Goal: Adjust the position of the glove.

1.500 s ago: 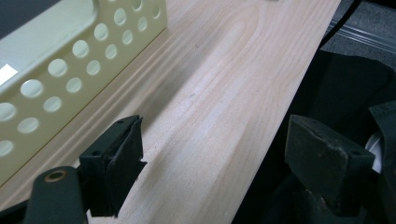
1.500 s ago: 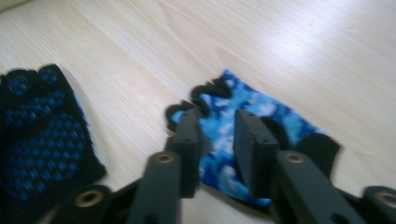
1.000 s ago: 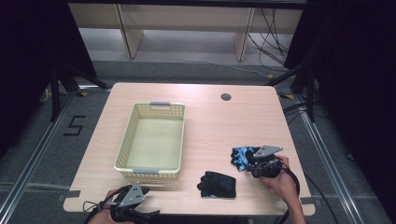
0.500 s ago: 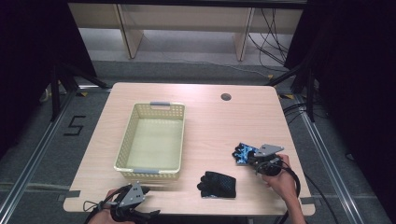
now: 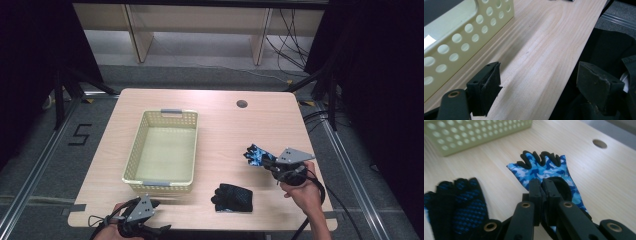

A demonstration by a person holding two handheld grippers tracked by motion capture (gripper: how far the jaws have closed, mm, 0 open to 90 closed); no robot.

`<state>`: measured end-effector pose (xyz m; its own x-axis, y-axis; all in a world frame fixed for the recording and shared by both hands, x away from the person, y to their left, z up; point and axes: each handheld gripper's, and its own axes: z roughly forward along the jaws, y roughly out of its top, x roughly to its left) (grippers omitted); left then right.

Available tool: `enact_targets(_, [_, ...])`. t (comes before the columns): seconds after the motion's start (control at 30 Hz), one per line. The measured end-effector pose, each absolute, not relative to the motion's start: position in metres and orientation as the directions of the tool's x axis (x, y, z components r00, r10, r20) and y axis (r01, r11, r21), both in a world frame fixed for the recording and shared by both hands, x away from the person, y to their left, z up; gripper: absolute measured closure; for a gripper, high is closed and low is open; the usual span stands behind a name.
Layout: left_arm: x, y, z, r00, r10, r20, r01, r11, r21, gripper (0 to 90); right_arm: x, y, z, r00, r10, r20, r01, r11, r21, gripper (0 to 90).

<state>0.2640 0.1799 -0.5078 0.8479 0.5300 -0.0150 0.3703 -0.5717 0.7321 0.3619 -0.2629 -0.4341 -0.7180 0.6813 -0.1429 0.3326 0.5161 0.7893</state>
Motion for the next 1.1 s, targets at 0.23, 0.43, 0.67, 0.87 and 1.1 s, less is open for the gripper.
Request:
enact_targets(0.23, [0.264,0.181,-0.507,0.842,0.540,-0.003,0.367,-0.568,0.737,18.9,0.342,-0.228,-0.423,-0.768,0.628,-0.125,0.306,0.531,0.790,87.2])
enact_targets(0.43, [0.263,0.180,-0.507,0.845,0.535,-0.005,0.365,-0.569,0.737,18.9,0.330,-0.213,-0.429,-0.795,0.595,-0.117,0.303,0.557,0.773,87.2])
enact_targets(0.67, [0.264,0.181,-0.507,0.845,0.535,0.004,0.361,-0.576,0.733,18.8,0.312,-0.203,-0.435,-0.806,0.578,-0.126,0.299,0.582,0.757,87.2])
enact_targets(0.87, [0.264,0.182,-0.506,0.844,0.536,0.013,0.358,-0.581,0.731,18.9,0.304,-0.192,-0.444,-0.819,0.557,-0.137,0.296,0.614,0.732,87.2])
enact_targets(1.1, [0.263,0.181,-0.506,0.845,0.535,-0.010,0.367,-0.566,0.739,18.8,0.294,-0.185,-0.450,-0.825,0.548,-0.141,0.297,0.631,0.716,87.2])
